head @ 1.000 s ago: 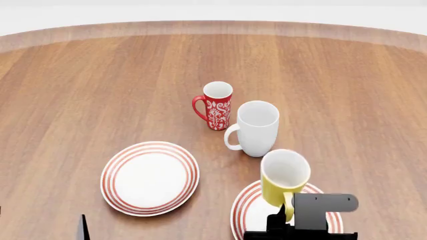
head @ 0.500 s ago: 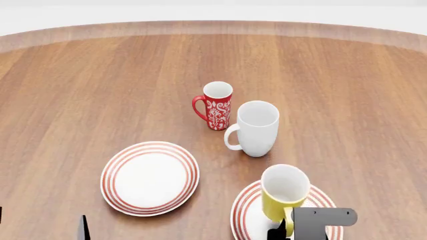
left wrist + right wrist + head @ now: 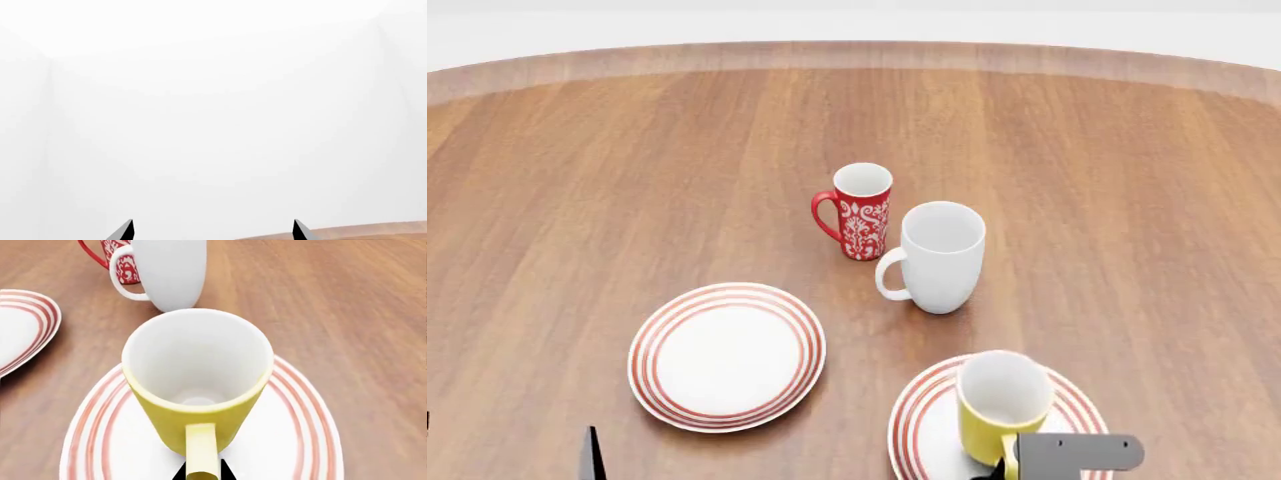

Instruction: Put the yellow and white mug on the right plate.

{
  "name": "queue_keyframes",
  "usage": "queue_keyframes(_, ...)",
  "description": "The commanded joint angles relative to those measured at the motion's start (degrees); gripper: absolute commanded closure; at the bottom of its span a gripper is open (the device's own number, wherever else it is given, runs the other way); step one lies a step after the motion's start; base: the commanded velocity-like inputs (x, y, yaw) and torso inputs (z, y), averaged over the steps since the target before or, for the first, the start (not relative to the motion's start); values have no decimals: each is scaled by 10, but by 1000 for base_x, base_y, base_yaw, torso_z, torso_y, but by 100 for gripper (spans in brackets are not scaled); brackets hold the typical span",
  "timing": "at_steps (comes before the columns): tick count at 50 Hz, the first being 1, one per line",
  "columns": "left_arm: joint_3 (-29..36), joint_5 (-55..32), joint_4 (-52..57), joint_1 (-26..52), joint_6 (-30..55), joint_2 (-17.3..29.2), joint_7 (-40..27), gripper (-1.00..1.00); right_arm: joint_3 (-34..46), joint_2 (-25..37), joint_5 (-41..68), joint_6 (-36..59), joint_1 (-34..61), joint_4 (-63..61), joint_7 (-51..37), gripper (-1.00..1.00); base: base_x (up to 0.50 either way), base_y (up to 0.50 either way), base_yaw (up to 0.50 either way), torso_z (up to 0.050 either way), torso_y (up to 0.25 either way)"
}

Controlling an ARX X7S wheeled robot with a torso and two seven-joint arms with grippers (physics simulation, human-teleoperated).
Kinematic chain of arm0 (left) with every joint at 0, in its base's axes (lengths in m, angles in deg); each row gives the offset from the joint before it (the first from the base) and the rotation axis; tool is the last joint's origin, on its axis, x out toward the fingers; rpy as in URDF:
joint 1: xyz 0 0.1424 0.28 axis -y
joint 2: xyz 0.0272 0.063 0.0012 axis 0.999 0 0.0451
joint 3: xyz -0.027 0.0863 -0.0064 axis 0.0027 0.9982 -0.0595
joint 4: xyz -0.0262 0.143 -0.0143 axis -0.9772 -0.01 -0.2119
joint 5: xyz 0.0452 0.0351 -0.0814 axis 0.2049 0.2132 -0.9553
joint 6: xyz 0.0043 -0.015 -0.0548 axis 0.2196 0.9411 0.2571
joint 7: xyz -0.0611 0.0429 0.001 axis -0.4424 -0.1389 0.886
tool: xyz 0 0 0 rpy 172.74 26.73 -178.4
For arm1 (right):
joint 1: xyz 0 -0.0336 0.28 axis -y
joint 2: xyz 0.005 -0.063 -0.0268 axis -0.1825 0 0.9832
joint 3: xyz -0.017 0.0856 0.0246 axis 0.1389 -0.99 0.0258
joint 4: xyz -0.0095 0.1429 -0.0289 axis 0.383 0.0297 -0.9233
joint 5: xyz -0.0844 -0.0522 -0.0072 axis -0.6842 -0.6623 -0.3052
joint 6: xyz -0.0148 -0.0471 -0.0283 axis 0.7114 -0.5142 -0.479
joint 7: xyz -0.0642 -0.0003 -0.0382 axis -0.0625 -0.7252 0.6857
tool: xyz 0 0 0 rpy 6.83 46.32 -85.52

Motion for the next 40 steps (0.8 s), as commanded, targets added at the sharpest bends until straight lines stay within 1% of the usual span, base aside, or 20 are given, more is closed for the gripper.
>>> queue_keyframes(1, -13, 9, 0, 0, 1, -10, 8, -100, -9, -13, -19, -13, 0, 14, 16, 100, 0, 0, 0, 0, 0)
queue_keyframes(18, -9, 8, 4, -2, 3, -6, 8, -100, 8, -23, -27, -24, 30, 64, 39, 100, 0, 0, 0, 0, 0)
queue_keyframes(27, -7, 7, 1, 0, 3, -5, 7, -100, 4, -24, -26, -38, 39, 97, 37, 100, 0, 0, 0, 0, 0)
queue_keyframes(28, -7, 8, 1, 1, 2, -5, 7, -100, 2, -23, -24, -37, 37, 94, 34, -100, 0, 0, 0, 0, 0)
queue_keyframes(33, -6, 8, 0, 1, 3, -5, 6, -100, -3, -13, -17, -22, 23, 59, 25, -100, 0, 0, 0, 0, 0)
queue_keyframes(40, -4, 10, 1, 1, 2, -4, 5, -100, -8, 6, -6, 15, -17, -33, 5, -100, 0, 0, 0, 0, 0)
